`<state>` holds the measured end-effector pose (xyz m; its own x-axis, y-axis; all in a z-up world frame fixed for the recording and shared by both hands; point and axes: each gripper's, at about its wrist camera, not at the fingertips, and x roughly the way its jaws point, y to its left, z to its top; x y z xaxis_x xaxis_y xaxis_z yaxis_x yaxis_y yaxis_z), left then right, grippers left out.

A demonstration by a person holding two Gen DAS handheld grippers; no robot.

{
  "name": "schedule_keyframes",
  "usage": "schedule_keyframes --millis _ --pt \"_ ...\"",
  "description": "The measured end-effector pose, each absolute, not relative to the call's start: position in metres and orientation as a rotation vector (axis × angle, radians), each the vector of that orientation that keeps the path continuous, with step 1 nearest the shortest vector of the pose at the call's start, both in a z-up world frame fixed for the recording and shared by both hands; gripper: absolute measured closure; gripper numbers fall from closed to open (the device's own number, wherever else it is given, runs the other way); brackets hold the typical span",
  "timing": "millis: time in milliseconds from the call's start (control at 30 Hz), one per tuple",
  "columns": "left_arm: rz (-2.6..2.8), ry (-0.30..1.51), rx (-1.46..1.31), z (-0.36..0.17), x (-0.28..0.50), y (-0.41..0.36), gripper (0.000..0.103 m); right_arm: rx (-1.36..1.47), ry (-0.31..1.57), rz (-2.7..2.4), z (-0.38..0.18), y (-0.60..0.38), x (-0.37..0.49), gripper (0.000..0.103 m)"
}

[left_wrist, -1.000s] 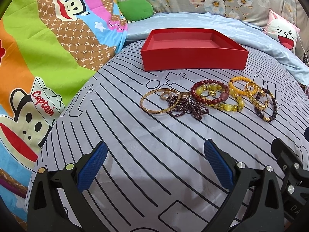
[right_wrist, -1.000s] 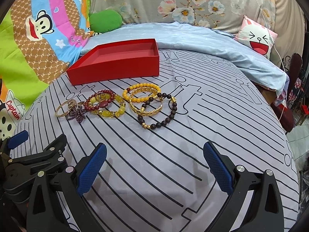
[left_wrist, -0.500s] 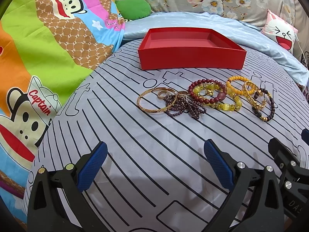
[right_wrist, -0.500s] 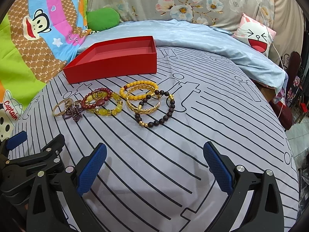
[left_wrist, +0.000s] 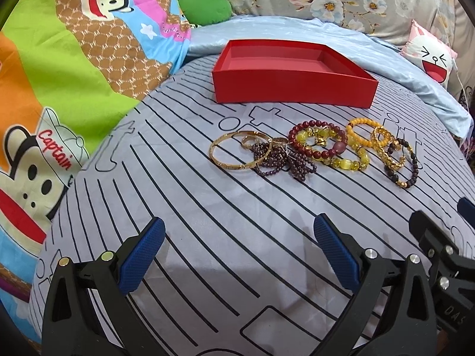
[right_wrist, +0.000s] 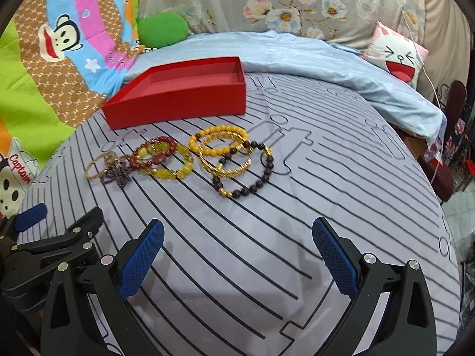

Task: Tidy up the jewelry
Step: 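Move left tool to the thin gold bangle while right tool approaches the gold chain bangle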

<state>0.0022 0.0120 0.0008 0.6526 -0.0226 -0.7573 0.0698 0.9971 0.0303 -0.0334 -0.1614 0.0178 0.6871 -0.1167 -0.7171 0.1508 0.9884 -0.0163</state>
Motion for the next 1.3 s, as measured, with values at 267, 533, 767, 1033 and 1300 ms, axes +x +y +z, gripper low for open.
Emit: schedule_keyframes --millis 267,533,767,1033,1300 --pt "-0.06 0.865 0.024 0.012 0.013 0.022 0.007 0.062 0.821 -0.119 0.028 -0.172 -0.006 0.007" --pt "-0.077 0.887 0.009 0.013 0.031 0.033 0.007 0.056 0.824 -0.102 0.036 -0.175 0.011 0.007" --pt "-0.084 0.908 -0.026 0.01 0.06 0.036 0.007 0.075 0.846 -0.103 0.031 -0.186 0.023 0.007" --pt "-0.122 0.955 -0.059 -0.004 0.084 0.031 0.016 0.096 0.866 -0.109 0.024 -0.195 0.031 0.007" --pt "-0.183 0.938 -0.059 0.0 0.091 0.027 0.045 0.103 0.878 -0.102 0.019 -0.195 0.035 0.007"
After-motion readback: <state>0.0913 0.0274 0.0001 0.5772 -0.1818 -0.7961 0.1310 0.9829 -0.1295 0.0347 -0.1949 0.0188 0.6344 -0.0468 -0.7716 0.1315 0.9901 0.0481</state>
